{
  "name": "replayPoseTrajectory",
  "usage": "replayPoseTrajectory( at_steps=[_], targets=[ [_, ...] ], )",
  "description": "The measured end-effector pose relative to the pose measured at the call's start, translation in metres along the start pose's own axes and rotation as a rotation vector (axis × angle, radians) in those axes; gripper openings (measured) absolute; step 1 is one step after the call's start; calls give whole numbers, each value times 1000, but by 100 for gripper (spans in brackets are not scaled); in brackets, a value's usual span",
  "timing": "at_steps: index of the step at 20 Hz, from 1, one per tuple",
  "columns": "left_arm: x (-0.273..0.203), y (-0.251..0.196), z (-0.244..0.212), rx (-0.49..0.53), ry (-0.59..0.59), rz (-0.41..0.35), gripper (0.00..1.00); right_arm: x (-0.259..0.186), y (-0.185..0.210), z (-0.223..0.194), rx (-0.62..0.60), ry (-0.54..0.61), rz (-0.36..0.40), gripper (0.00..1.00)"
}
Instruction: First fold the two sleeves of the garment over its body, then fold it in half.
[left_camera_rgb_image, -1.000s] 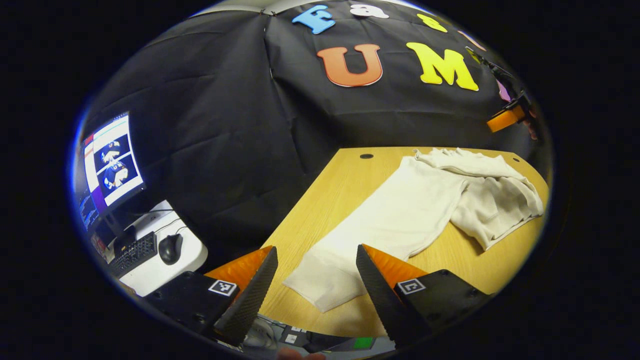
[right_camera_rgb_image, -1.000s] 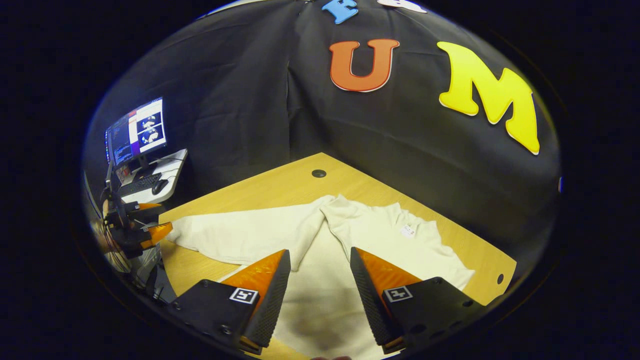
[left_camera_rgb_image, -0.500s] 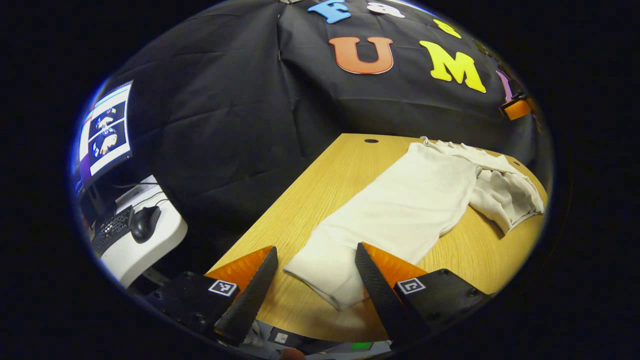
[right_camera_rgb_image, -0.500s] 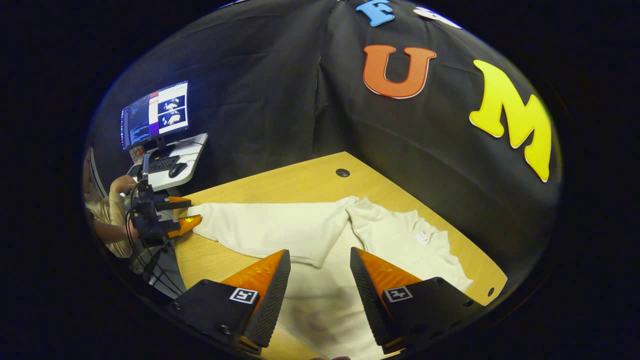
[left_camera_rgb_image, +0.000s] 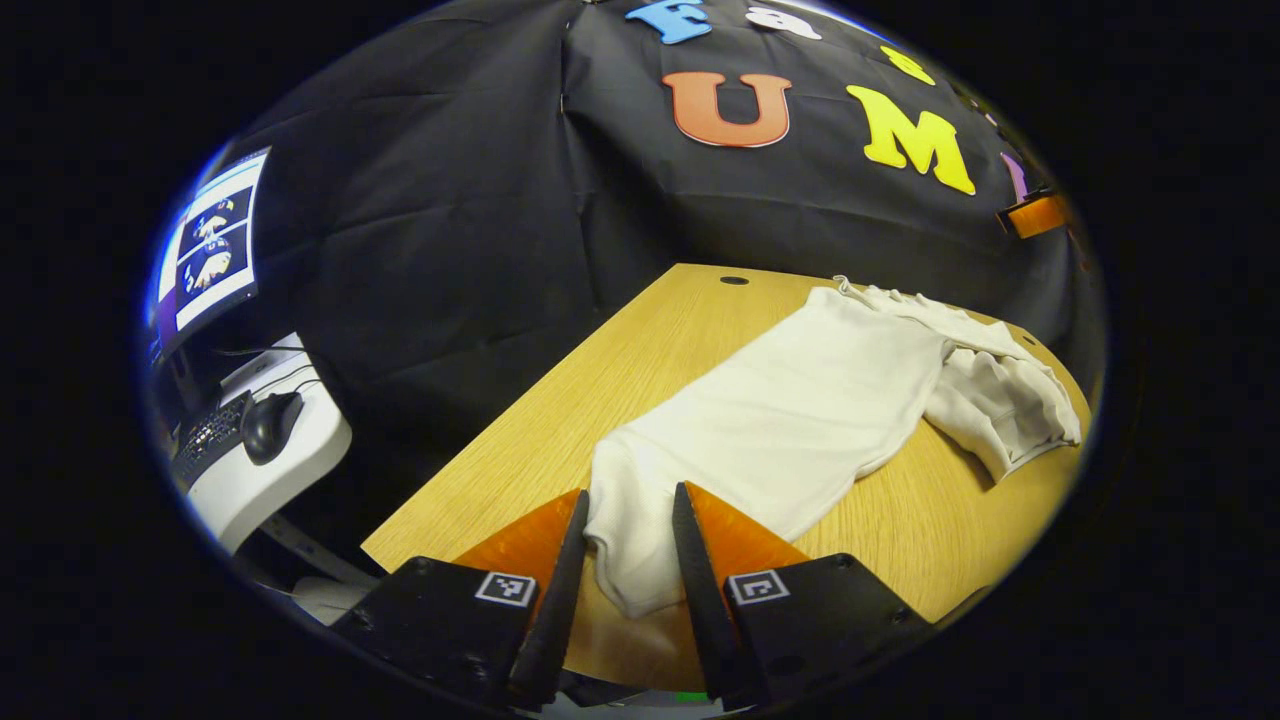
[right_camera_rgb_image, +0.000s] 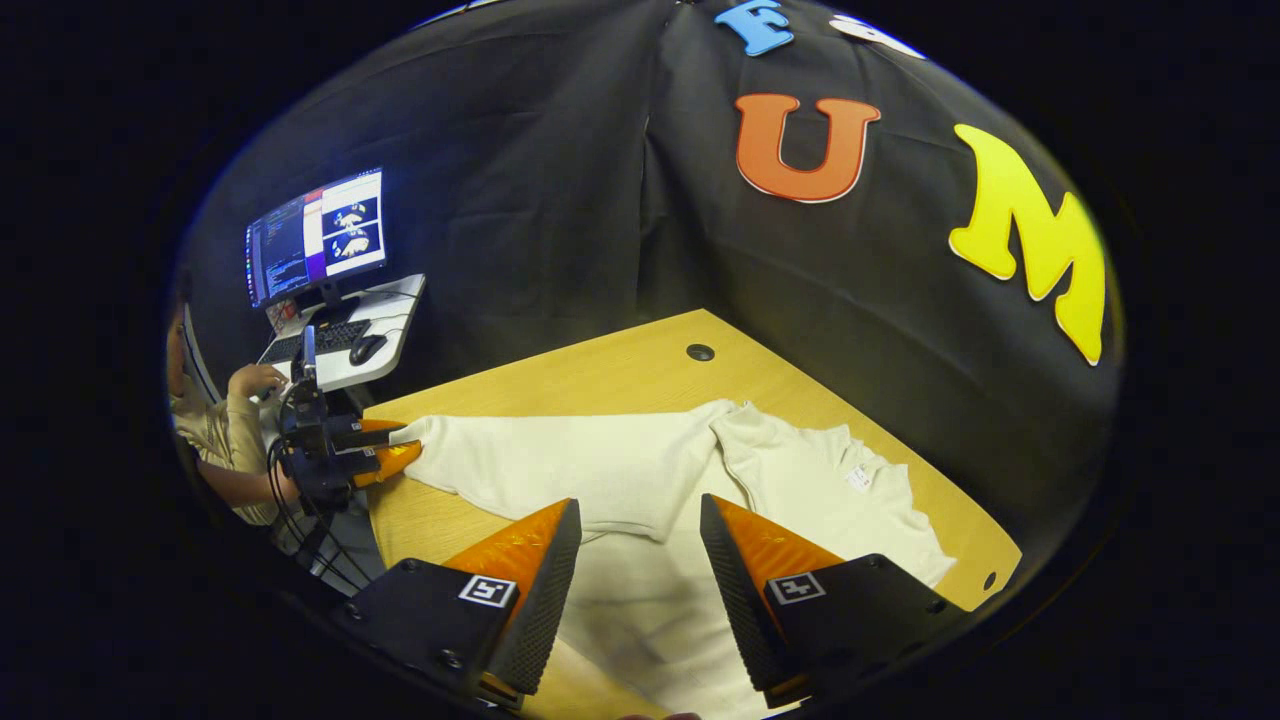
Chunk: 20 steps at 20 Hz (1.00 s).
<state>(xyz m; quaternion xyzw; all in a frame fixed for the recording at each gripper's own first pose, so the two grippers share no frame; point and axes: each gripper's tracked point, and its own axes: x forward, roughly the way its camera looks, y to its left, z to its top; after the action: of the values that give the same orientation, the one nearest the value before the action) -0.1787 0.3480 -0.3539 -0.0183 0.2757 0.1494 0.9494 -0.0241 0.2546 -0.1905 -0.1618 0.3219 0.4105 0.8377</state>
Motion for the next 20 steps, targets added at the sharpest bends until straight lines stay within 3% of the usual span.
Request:
replayPoseTrajectory(
  at_steps=[1,2,3,5,6,9,15,20],
  targets=[
    [0,-5,1,8,7,-14,51,-3,-3,-1,11,-2,-6,76],
    [1,-9,2,21,16,-14,47,-6,-6,-3,17,-1,-13,76],
    [1,-8,2,34,26,4,28,-10,-11,-4,21,-6,-22,76],
    [1,-9,4,30,39,30,10,-16,-17,-3,41,-19,-36,76],
    [2,-14,5,1,40,11,6,-21,-21,-4,54,-25,-42,76],
    [-1,-28,15,-100,34,-41,4,-35,-34,2,97,-67,-69,75],
    [-14,-39,57,-139,-15,-80,3,-58,-56,-20,182,-87,-100,76],
    [-24,-62,121,-191,-90,-139,3,-82,-80,-28,246,-122,-128,76]
  ],
)
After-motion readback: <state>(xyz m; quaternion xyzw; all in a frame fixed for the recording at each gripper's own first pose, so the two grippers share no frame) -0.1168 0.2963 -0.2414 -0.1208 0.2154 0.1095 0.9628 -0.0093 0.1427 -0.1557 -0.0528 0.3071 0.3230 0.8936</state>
